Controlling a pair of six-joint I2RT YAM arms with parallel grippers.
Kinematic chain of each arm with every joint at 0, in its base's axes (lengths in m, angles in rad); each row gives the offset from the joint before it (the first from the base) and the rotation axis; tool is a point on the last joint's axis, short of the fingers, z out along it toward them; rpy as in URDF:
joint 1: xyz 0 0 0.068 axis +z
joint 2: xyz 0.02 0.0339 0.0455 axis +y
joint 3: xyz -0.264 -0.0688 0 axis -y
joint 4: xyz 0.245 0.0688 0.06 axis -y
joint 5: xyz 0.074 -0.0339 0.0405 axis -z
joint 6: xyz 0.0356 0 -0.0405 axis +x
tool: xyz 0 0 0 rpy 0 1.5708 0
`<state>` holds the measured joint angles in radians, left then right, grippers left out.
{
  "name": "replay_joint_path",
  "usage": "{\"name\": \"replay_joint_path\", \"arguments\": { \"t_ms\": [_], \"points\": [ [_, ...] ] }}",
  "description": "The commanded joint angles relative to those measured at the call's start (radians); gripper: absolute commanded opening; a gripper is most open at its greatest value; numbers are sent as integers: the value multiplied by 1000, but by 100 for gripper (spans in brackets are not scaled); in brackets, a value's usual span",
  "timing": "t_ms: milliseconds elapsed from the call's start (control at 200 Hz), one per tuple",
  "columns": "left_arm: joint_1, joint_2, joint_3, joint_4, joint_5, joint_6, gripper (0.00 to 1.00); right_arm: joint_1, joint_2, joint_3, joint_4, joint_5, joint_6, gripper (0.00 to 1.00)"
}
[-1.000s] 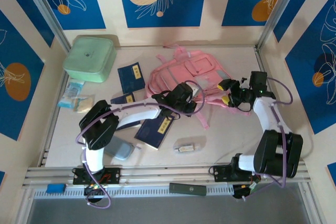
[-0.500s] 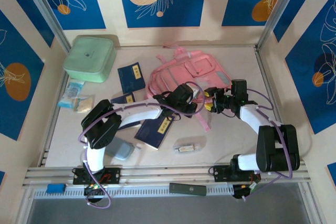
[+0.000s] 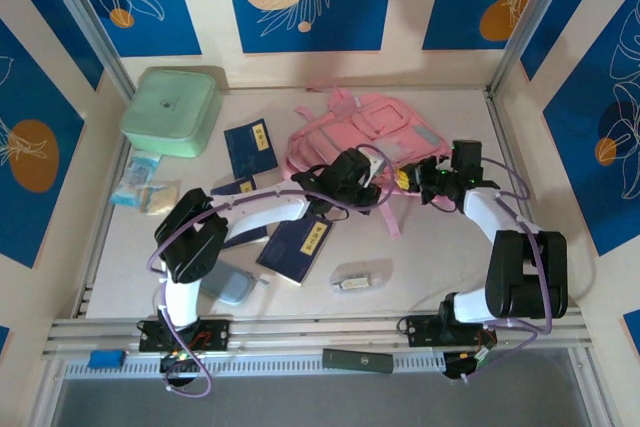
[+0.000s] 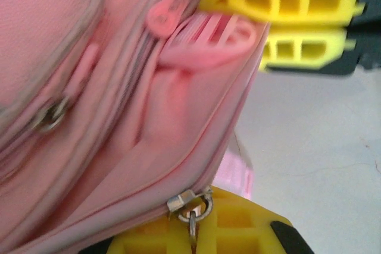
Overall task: Pack the student bag
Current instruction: Unzip the student bag at the top-right of the table.
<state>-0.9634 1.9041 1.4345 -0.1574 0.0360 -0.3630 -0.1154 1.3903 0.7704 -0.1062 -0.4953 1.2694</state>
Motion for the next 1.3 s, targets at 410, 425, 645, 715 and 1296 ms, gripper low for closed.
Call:
{"name": "replay_joint_path", "arguments": {
  "t_ms": [410, 425, 645, 715, 1296],
  "points": [
    [68, -199, -170, -102, -57, 24, 0, -199, 120, 229, -190, -68, -227, 10],
    [67, -195, -163, -101, -54, 21, 0, -198, 117, 228, -192, -68, -229, 13],
    [67, -125, -77, -65, 13, -30, 0, -146, 4, 156, -285, -65, -249, 60],
    [67, -116, -66, -60, 28, -29, 0, -117, -51, 115, -316, -56, -241, 73],
    [64, -100, -59, -25, 80, -55, 0, 287, 53, 58, -54, 115, 82, 68]
  ]
}}
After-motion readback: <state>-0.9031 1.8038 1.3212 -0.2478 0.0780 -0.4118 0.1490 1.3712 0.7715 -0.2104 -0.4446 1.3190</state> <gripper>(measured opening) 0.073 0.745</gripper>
